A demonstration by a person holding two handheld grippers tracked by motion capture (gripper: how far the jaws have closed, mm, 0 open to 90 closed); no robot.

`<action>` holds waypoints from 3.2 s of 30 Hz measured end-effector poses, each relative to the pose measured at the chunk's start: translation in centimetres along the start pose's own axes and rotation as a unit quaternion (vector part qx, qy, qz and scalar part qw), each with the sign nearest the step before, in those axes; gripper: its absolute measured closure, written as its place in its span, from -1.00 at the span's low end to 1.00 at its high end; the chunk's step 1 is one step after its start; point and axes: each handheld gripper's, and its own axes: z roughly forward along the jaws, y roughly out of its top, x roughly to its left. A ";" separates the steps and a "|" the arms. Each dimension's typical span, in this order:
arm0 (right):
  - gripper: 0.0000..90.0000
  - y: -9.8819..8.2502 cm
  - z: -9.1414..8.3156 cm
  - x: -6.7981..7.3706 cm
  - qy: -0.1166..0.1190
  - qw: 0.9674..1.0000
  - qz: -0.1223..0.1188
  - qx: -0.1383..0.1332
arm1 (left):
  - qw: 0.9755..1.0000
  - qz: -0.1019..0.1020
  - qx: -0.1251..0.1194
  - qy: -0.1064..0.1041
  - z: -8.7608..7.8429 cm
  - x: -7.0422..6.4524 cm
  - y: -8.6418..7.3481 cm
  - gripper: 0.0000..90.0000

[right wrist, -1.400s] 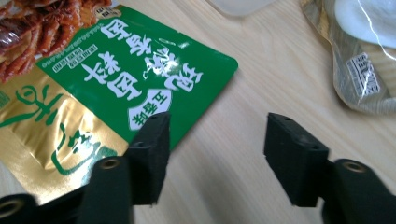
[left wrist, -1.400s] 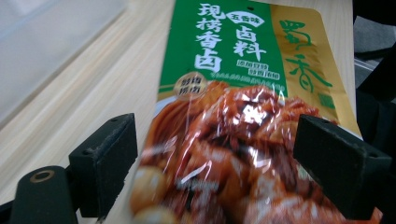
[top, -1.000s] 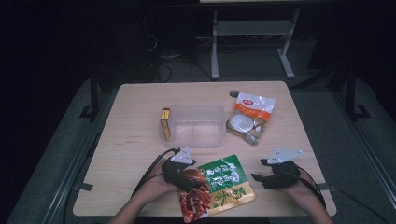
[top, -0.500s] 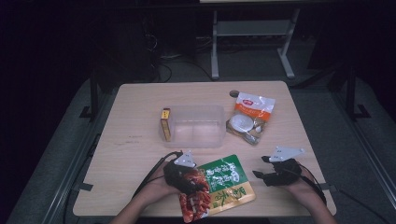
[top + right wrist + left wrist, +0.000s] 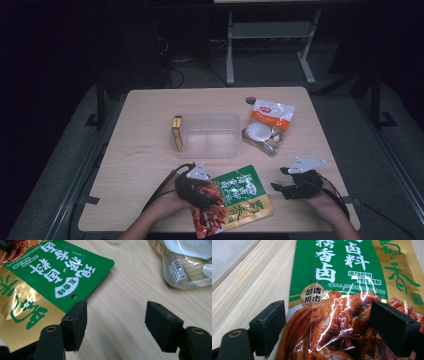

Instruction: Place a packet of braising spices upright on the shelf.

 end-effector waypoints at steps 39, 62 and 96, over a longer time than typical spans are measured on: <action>-0.25 0.1 -0.8 -0.6 0.000 0.999 0.022 -0.027 | 0.998 -0.040 -0.053 0.005 -5.1 0.9 1.5 0.99; -0.25 2.0 0.2 1.5 0.061 0.997 0.012 -0.044 | 0.981 -0.094 -0.149 0.079 -11.4 2.6 -0.3 0.99; -0.18 11.0 5.1 4.8 0.175 0.976 -0.004 -0.131 | 0.957 -0.118 -0.226 0.139 -13.2 2.9 -0.4 0.99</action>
